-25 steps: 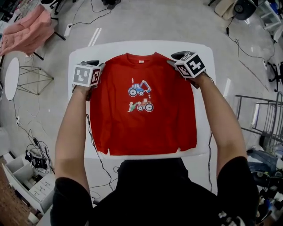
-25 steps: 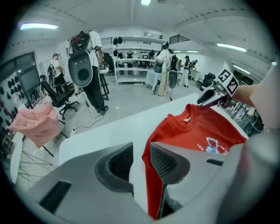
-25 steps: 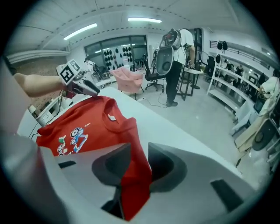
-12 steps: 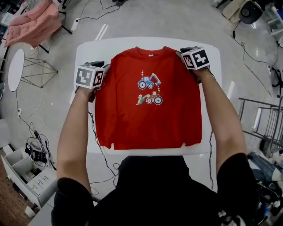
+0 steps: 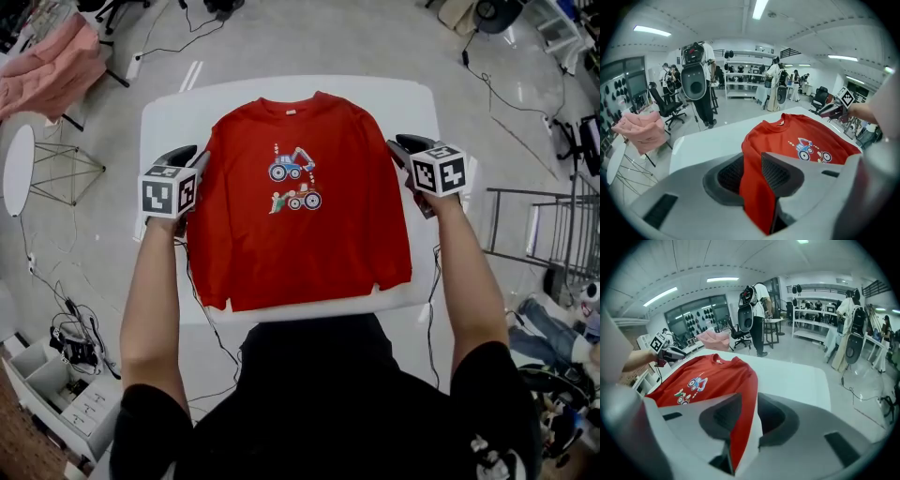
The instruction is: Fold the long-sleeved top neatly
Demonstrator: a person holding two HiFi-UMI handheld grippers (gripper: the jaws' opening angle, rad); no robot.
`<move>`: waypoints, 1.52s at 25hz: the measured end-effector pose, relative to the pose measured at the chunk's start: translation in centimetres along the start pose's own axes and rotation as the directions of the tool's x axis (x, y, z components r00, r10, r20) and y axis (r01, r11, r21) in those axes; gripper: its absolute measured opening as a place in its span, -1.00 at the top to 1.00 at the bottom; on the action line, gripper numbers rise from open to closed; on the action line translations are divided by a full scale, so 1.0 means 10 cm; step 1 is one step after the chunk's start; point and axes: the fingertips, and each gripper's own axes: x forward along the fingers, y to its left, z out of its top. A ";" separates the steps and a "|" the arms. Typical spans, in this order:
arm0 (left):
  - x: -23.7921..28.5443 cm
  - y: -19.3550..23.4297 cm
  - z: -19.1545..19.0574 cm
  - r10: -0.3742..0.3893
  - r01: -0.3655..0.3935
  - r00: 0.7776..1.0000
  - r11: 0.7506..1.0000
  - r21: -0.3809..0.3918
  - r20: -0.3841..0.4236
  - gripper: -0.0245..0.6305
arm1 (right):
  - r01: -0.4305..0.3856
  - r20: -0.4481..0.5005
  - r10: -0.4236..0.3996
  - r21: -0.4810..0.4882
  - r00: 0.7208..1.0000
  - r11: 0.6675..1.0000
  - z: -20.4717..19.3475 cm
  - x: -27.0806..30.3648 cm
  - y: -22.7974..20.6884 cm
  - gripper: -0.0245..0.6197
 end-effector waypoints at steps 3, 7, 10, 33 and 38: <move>-0.26 -0.01 -0.13 0.014 -0.015 1.000 0.999 0.030 0.024 0.66 | 0.018 0.011 -0.019 0.046 1.000 0.999 -0.39 -0.35 0.24 0.59; -0.63 -0.06 -0.33 0.023 -0.025 0.998 0.999 0.032 0.050 0.89 | 0.071 0.045 -0.076 0.101 0.996 0.992 -0.77 -0.77 0.55 0.65; -0.87 -0.25 -0.53 -0.011 0.013 0.996 1.000 -0.027 0.083 0.90 | 0.136 0.073 -0.150 0.162 0.986 0.977 -1.03 -1.09 0.70 0.79; -1.71 -1.93 -2.40 -0.061 0.057 0.996 0.997 -0.053 -0.068 0.66 | -0.013 -0.173 -0.046 -0.325 0.984 0.945 -2.67 -1.26 2.23 0.56; -1.66 -2.04 -2.73 -0.001 -0.011 0.992 0.995 -0.102 -0.122 0.60 | 0.030 -0.124 -0.078 -0.348 0.989 0.937 -2.65 -1.17 2.19 0.75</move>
